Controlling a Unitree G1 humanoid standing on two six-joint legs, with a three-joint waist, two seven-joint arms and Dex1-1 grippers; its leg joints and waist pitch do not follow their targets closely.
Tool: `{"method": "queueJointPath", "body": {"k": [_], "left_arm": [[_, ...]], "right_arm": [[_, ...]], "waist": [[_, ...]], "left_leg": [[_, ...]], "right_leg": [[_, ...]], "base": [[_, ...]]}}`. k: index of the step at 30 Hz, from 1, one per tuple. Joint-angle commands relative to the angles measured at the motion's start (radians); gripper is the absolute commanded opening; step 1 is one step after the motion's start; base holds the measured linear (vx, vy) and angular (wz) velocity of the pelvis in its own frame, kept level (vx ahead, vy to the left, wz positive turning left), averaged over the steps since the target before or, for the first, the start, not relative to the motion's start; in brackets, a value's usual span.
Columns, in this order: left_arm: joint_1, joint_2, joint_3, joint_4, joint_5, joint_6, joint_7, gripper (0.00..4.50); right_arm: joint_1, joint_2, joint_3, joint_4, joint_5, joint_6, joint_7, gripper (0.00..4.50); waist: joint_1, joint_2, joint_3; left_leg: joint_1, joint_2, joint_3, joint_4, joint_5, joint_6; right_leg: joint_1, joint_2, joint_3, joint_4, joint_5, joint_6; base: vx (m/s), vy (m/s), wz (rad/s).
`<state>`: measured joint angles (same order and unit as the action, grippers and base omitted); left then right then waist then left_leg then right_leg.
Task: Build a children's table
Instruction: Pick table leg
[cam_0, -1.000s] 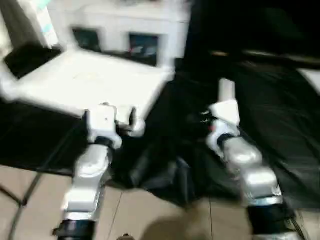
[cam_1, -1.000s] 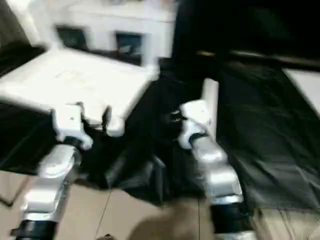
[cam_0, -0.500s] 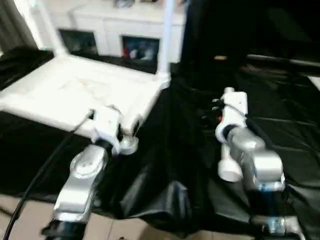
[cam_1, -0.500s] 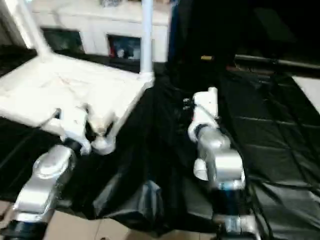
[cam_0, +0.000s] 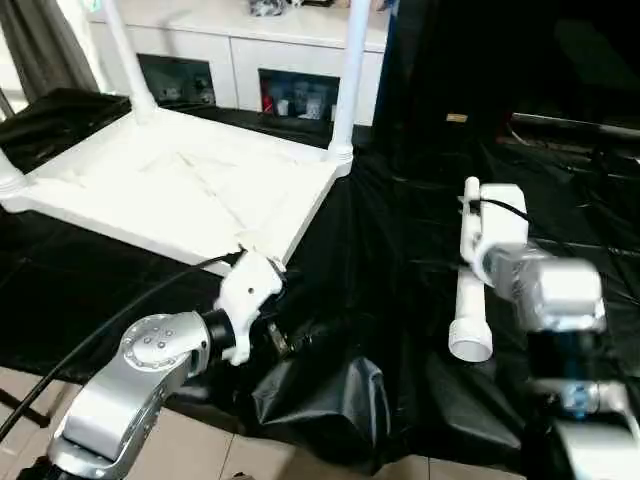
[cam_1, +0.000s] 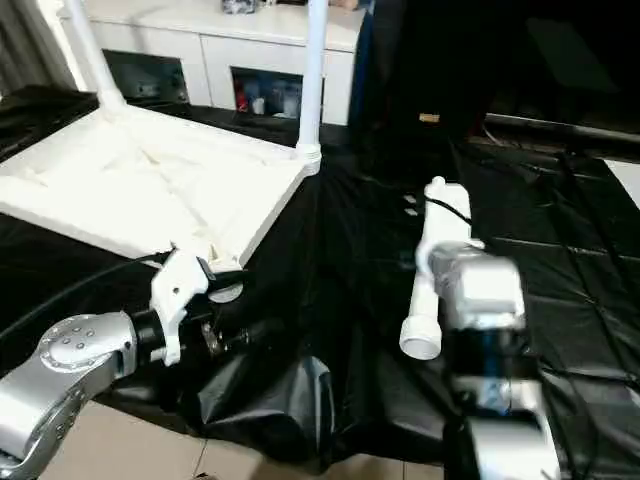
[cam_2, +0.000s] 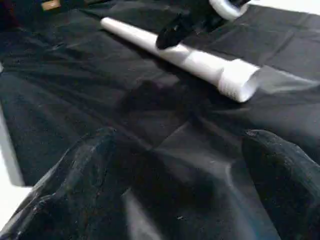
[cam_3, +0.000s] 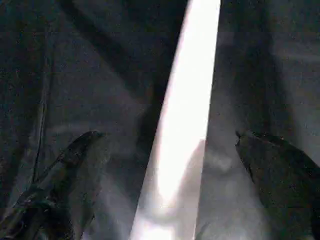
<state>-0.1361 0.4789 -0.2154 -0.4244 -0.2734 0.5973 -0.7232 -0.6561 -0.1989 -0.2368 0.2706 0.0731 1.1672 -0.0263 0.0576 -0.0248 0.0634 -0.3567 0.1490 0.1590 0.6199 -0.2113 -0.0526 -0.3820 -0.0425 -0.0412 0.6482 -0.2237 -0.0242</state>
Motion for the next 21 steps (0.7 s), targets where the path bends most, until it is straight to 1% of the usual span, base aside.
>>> {"method": "queueJointPath", "body": {"k": [1,2,3,5,6,7,10,11,12,14,16,17,18,19,21], "left_arm": [[-0.025,0.015,-0.013,-0.040,-0.009,0.030,-0.007,4.50],[-0.029,0.023,-0.017,-0.047,-0.013,0.039,-0.006,4.50],[-0.029,0.023,-0.017,-0.047,-0.013,0.039,-0.006,4.50],[-0.030,0.036,-0.018,-0.064,-0.026,0.065,-0.006,4.50],[-0.030,0.036,-0.018,-0.064,-0.026,0.065,-0.006,4.50],[-0.031,0.044,-0.019,-0.075,-0.031,0.082,-0.007,4.50],[-0.030,0.048,-0.018,-0.090,-0.033,0.104,-0.016,4.50],[-0.032,0.048,-0.019,-0.093,-0.034,0.110,-0.017,4.50],[-0.034,0.047,-0.021,-0.095,-0.035,0.115,-0.015,4.50],[-0.038,0.048,-0.024,-0.097,-0.038,0.120,-0.014,4.50],[-0.046,0.049,-0.030,-0.101,-0.042,0.127,-0.014,4.50],[-0.052,0.045,-0.038,-0.101,-0.041,0.131,-0.012,4.50],[-0.052,0.045,-0.038,-0.101,-0.041,0.131,-0.012,4.50],[-0.060,0.045,-0.048,-0.097,-0.037,0.133,-0.012,4.50],[-0.069,0.044,-0.055,-0.095,-0.034,0.136,-0.012,4.50]], "right_arm": [[-0.017,0.005,-0.043,0.026,0.032,0.046,0.000,4.48],[-0.012,0.007,-0.047,0.034,0.031,0.044,-0.003,4.48],[-0.012,0.007,-0.047,0.035,0.031,0.044,-0.003,4.48],[-0.015,0.015,-0.068,0.045,0.040,0.063,-0.005,4.48],[-0.015,0.015,-0.068,0.045,0.040,0.063,-0.005,4.31],[-0.017,0.018,-0.077,0.049,0.043,0.074,-0.005,4.31],[-0.023,0.025,-0.102,0.051,0.050,0.092,-0.008,4.04],[-0.024,0.025,-0.111,0.053,0.054,0.098,-0.009,4.04],[-0.026,0.023,-0.116,0.055,0.057,0.101,-0.009,3.84],[-0.027,0.021,-0.120,0.057,0.060,0.107,-0.007,3.67],[-0.024,0.016,-0.127,0.057,0.064,0.118,-0.003,3.50],[-0.018,0.008,-0.131,0.061,0.067,0.122,0.004,3.40],[-0.018,0.008,-0.131,0.061,0.067,0.122,0.004,3.31],[-0.012,0.003,-0.137,0.067,0.068,0.126,0.005,3.22],[-0.010,-0.001,-0.144,0.069,0.071,0.132,0.006,3.13]], "waist": [[0.000,-0.004,-0.058],[0.003,-0.005,-0.058],[0.002,-0.005,-0.059],[0.001,-0.006,-0.060],[0.001,-0.006,-0.060],[0.001,-0.007,-0.060],[0.002,-0.005,-0.061],[0.003,-0.007,-0.060],[0.003,-0.006,-0.059],[0.003,-0.007,-0.058],[0.003,-0.008,-0.057],[0.003,-0.012,-0.057],[0.003,-0.012,-0.057],[0.002,-0.017,-0.058],[0.004,-0.014,-0.059]], "left_leg": [[0.005,0.064,-0.018,-0.079,-0.090,-0.036],[0.004,0.064,-0.017,-0.079,-0.082,-0.038],[0.003,0.064,-0.017,-0.079,-0.077,-0.039],[0.003,0.064,-0.016,-0.079,-0.053,-0.038],[0.003,0.064,-0.016,-0.079,-0.053,-0.038],[0.002,0.064,-0.015,-0.078,-0.052,-0.037],[0.004,0.064,-0.014,-0.078,-0.046,-0.038],[0.003,0.064,-0.011,-0.078,-0.047,-0.037],[0.004,0.065,-0.011,-0.079,-0.050,-0.039],[0.007,0.066,-0.008,-0.079,-0.072,-0.045],[0.007,0.067,-0.007,-0.080,-0.076,-0.049],[0.006,0.066,-0.007,-0.080,-0.074,-0.048],[0.006,0.066,-0.007,-0.080,-0.074,-0.048],[0.006,0.067,-0.005,-0.079,-0.069,-0.047],[0.007,0.067,-0.005,-0.078,-0.059,-0.048]], "right_leg": [[0.042,-0.093,0.060,-0.081,-0.152,-0.147],[0.042,-0.094,0.059,-0.081,-0.143,-0.147],[0.043,-0.094,0.060,-0.080,-0.133,-0.149],[0.044,-0.092,0.058,-0.074,-0.097,-0.153],[0.044,-0.092,0.058,-0.074,-0.097,-0.153],[0.044,-0.093,0.058,-0.076,-0.095,-0.155],[0.043,-0.091,0.058,-0.074,-0.084,-0.160],[0.044,-0.093,0.059,-0.075,-0.087,-0.160],[0.043,-0.092,0.059,-0.076,-0.094,-0.159],[0.040,-0.092,0.059,-0.080,-0.134,-0.151],[0.040,-0.093,0.059,-0.081,-0.152,-0.144],[0.041,-0.093,0.059,-0.082,-0.158,-0.140],[0.041,-0.093,0.059,-0.082,-0.158,-0.140],[0.040,-0.093,0.059,-0.083,-0.157,-0.136],[0.038,-0.092,0.059,-0.080,-0.149,-0.131]], "base": [[0.000,0.000,0.00],[0.000,0.000,0.00],[0.000,0.000,0.00],[0.000,0.000,0.00],[0.000,0.000,0.00],[0.000,0.000,0.00],[0.000,0.000,0.00],[0.000,0.000,0.00],[0.000,0.000,0.00],[0.000,0.000,0.00],[0.000,0.000,0.00],[0.000,0.000,0.00],[0.000,0.000,0.00],[0.000,0.000,0.00],[0.000,0.000,0.00]]}}
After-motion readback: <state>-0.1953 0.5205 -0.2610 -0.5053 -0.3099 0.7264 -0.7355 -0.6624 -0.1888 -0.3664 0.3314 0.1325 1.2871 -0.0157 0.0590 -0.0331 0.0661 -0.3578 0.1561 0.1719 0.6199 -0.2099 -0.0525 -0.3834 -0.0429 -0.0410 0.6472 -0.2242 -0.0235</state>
